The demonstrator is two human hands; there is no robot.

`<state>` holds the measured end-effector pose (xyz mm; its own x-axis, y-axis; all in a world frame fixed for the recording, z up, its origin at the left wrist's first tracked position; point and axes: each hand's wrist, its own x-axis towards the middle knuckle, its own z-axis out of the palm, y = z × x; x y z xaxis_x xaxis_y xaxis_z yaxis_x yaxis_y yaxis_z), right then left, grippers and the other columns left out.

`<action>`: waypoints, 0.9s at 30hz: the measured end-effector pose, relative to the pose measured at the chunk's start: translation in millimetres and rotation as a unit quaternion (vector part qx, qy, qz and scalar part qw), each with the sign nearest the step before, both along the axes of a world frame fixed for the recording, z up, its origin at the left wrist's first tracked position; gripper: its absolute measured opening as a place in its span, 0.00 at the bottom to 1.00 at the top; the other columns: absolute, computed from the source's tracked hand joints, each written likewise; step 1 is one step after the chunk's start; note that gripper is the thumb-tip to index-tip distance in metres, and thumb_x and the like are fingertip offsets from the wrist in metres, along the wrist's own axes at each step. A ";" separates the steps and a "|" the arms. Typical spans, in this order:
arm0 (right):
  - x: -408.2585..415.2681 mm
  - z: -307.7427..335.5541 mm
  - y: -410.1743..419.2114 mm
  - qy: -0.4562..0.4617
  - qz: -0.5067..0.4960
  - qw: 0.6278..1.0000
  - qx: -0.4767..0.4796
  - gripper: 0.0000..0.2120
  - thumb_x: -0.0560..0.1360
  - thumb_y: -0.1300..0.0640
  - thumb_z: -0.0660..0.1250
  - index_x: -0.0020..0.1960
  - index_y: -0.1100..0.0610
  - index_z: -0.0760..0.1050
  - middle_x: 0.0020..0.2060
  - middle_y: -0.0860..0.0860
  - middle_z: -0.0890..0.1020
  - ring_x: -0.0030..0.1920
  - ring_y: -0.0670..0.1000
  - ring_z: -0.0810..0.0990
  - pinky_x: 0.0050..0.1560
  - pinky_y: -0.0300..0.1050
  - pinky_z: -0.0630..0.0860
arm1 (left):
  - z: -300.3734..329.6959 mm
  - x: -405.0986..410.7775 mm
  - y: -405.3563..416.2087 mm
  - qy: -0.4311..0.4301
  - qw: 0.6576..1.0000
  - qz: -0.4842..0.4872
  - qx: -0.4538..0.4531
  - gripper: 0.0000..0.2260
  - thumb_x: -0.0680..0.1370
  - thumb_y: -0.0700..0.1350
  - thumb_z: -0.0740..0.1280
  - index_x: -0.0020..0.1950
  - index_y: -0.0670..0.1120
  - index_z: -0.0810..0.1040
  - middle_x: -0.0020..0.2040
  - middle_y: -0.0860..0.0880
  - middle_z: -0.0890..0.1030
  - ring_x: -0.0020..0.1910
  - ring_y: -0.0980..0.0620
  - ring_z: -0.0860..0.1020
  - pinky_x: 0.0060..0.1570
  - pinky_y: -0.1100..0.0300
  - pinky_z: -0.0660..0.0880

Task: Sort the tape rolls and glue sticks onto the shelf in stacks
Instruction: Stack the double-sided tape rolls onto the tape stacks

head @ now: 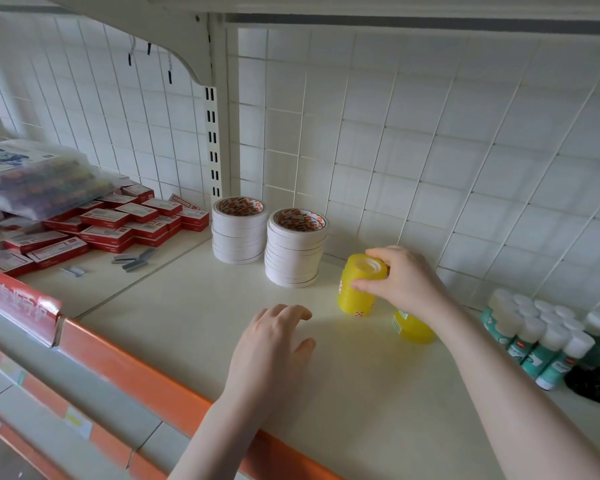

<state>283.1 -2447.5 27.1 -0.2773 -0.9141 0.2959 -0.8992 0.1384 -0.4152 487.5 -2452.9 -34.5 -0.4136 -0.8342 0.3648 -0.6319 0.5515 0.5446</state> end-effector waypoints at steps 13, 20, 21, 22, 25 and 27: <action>-0.5 -6.8 0.0 -0.015 0.006 1.000 -0.022 0.34 0.66 0.50 0.76 0.69 0.53 0.69 0.64 0.52 0.75 0.62 0.53 0.73 0.58 0.41 0.67 | -1.5 0.9 -0.6 0.004 1.000 -0.005 -0.001 0.15 0.75 0.50 0.66 0.61 0.55 0.73 0.60 0.59 0.74 0.60 0.57 0.70 0.53 0.66 0.65; -4.7 6.2 25.5 0.036 -0.003 0.998 -0.061 0.28 0.72 0.50 0.70 0.70 0.53 0.68 0.66 0.50 0.72 0.64 0.51 0.71 0.58 0.38 0.63 | 0.0 0.5 1.3 -0.008 1.000 -0.004 -0.008 0.15 0.76 0.51 0.65 0.63 0.55 0.72 0.60 0.58 0.74 0.61 0.56 0.70 0.54 0.64 0.66; -7.8 9.4 34.2 0.057 -0.021 0.996 -0.070 0.26 0.73 0.50 0.69 0.69 0.53 0.69 0.65 0.50 0.72 0.64 0.51 0.71 0.58 0.39 0.64 | 0.2 0.5 2.0 -0.013 1.000 -0.003 -0.011 0.15 0.77 0.52 0.64 0.63 0.55 0.72 0.61 0.58 0.74 0.61 0.56 0.69 0.55 0.64 0.66; -11.6 11.8 43.8 0.074 -0.038 0.993 -0.078 0.24 0.74 0.50 0.68 0.68 0.53 0.70 0.64 0.51 0.73 0.64 0.51 0.71 0.59 0.40 0.64 | 0.4 0.4 2.8 -0.022 1.000 -0.003 -0.012 0.15 0.77 0.52 0.64 0.64 0.55 0.72 0.61 0.57 0.74 0.61 0.55 0.70 0.55 0.63 0.66; -22.9 12.2 76.5 0.111 -0.083 0.986 -0.088 0.19 0.74 0.52 0.68 0.64 0.55 0.74 0.60 0.52 0.76 0.61 0.54 0.73 0.57 0.44 0.66 | 1.0 -2.3 5.8 -0.040 0.999 0.001 -0.024 0.16 0.76 0.52 0.65 0.63 0.53 0.73 0.60 0.55 0.75 0.60 0.52 0.71 0.55 0.60 0.68; -30.7 6.4 101.1 0.141 -0.110 0.978 -0.103 0.16 0.73 0.55 0.70 0.60 0.58 0.77 0.55 0.54 0.78 0.56 0.58 0.76 0.53 0.47 0.70 | 2.8 -7.7 11.1 -0.038 0.999 0.005 -0.027 0.16 0.75 0.52 0.66 0.63 0.51 0.74 0.59 0.53 0.76 0.60 0.50 0.72 0.54 0.58 0.68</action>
